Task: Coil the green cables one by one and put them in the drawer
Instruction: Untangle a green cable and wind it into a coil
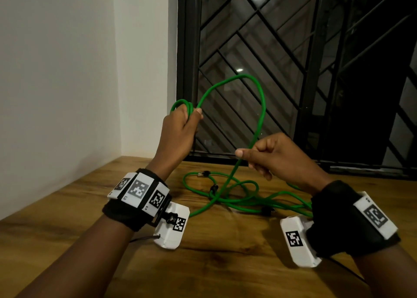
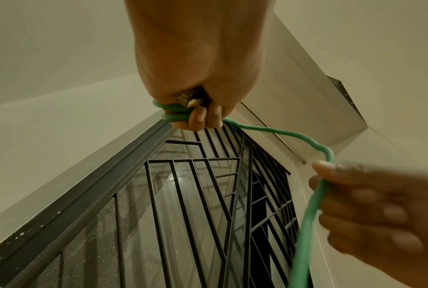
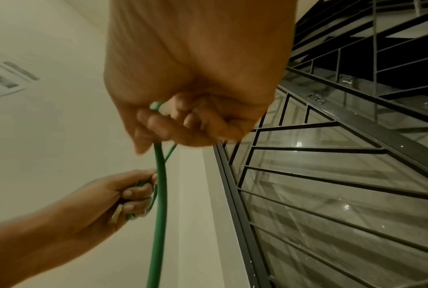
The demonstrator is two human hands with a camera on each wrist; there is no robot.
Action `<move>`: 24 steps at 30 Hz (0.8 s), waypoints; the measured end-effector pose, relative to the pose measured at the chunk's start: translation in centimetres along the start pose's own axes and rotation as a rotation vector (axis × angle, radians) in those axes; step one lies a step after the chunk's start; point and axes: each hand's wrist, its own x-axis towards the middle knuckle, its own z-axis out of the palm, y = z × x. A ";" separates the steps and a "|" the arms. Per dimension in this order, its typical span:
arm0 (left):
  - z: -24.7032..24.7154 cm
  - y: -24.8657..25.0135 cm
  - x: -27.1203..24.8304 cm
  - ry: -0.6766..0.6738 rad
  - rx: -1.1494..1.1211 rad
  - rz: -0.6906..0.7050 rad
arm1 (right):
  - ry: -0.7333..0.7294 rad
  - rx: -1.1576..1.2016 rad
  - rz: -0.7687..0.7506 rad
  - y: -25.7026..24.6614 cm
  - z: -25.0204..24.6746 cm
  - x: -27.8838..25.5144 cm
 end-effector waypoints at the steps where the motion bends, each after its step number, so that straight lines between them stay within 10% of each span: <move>1: 0.0 0.0 0.0 0.003 0.004 0.006 | 0.050 0.004 -0.040 -0.1 0.0 -0.2; 5: 0.0 0.3 -0.1 -0.014 0.024 0.018 | 0.449 0.167 -0.325 -0.9 -0.7 -0.3; 10: 0.4 0.1 -0.4 -0.126 0.124 0.025 | 0.970 -0.278 -0.493 -2.5 -2.7 -0.6; 18: 0.3 0.7 -0.3 -0.272 -0.088 -0.051 | 0.431 -0.737 -0.346 -6.1 0.2 3.2; 24: -0.5 1.8 0.0 -0.403 -0.530 -0.298 | 0.403 -0.877 -0.369 -2.6 1.6 4.0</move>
